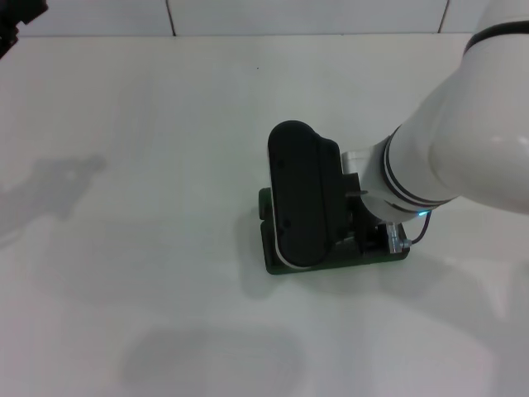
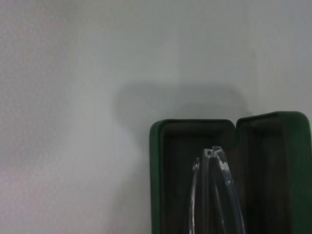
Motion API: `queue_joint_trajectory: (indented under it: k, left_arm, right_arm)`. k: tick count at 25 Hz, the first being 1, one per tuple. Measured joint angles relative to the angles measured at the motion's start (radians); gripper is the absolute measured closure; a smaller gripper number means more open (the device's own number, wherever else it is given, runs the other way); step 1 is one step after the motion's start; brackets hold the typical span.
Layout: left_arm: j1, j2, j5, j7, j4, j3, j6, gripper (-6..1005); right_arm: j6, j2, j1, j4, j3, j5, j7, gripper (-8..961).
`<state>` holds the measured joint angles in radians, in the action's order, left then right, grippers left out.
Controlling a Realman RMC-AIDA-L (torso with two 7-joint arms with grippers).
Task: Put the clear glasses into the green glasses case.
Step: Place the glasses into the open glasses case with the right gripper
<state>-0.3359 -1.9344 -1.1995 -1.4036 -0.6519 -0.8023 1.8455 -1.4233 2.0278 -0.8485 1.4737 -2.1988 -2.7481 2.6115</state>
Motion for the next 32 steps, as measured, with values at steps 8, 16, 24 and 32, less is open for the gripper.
queue_joint_trajectory:
  k: [8,16,24,32]
  left_arm:
    - [0.000,0.000,0.000,0.000,0.000,0.000,0.000,946]
    - [0.002,0.000,0.000,0.000,0.000,0.000,0.001,946]
    - [0.004,0.000,0.000,0.000,0.005,0.000,0.002,946]
    - [0.005,0.000,0.000,0.000,0.005,0.000,0.005,946]
  right_arm:
    - [0.002,0.000,0.000,-0.001,-0.001,0.005,0.000,830]
    - [0.001,0.000,0.001,0.002,-0.002,0.008,-0.001,767]
    - [-0.015,0.000,0.024,0.046,-0.006,0.038,0.000,767]
    - [-0.042,0.000,0.087,0.148,0.011,0.027,-0.003,766]
